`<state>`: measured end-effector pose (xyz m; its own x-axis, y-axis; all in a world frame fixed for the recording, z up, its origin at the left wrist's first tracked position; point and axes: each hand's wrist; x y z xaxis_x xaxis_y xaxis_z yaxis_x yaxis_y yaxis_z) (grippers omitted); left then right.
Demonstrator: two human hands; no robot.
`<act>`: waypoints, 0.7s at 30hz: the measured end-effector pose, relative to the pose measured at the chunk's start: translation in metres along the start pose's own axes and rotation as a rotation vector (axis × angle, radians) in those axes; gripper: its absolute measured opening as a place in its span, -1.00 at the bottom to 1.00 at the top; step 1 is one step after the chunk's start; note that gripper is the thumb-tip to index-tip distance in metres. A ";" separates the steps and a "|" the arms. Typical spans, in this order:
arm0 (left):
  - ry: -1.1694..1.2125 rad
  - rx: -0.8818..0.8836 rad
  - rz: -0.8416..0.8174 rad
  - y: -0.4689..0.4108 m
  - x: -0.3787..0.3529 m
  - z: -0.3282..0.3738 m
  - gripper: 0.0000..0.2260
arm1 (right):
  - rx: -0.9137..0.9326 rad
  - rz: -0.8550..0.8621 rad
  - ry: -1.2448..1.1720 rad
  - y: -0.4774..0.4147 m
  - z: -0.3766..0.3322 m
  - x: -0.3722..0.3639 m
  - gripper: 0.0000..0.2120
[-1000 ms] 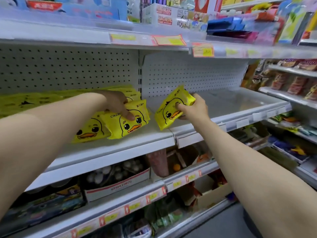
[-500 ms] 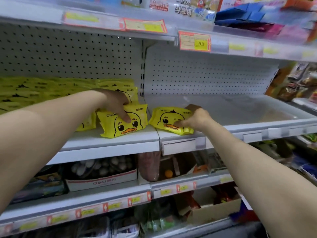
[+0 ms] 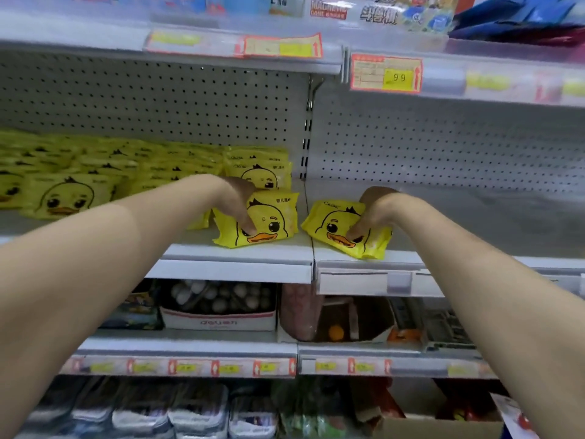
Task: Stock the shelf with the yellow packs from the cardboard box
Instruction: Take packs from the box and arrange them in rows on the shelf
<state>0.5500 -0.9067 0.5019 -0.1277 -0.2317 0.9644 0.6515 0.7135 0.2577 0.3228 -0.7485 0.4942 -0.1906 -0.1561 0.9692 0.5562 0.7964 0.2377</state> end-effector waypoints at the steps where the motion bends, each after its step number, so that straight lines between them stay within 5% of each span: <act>1: -0.003 0.002 0.015 -0.002 0.001 0.000 -0.09 | 0.020 0.018 -0.001 -0.002 -0.002 0.001 -0.17; 9: 0.076 -0.072 0.110 -0.025 0.010 -0.005 -0.36 | 0.066 0.007 -0.059 -0.018 0.003 0.003 -0.31; 15: 0.047 -0.076 0.049 -0.037 0.022 -0.014 -0.36 | 0.095 -0.022 -0.194 -0.023 0.011 0.007 -0.62; 21: 0.002 -0.093 0.026 -0.055 0.027 -0.020 -0.32 | 0.114 -0.053 -0.230 -0.026 0.011 0.015 -0.63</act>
<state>0.5257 -0.9650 0.5126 -0.1085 -0.2149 0.9706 0.7210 0.6552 0.2256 0.2962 -0.7652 0.5012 -0.4032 -0.0732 0.9122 0.4480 0.8534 0.2665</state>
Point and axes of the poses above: each hand's wrist, its own y-axis away from the middle knuckle, its own x-axis out of the back of the hand, z = x × y, and after that the axes turned 6 degrees about y, right-handed
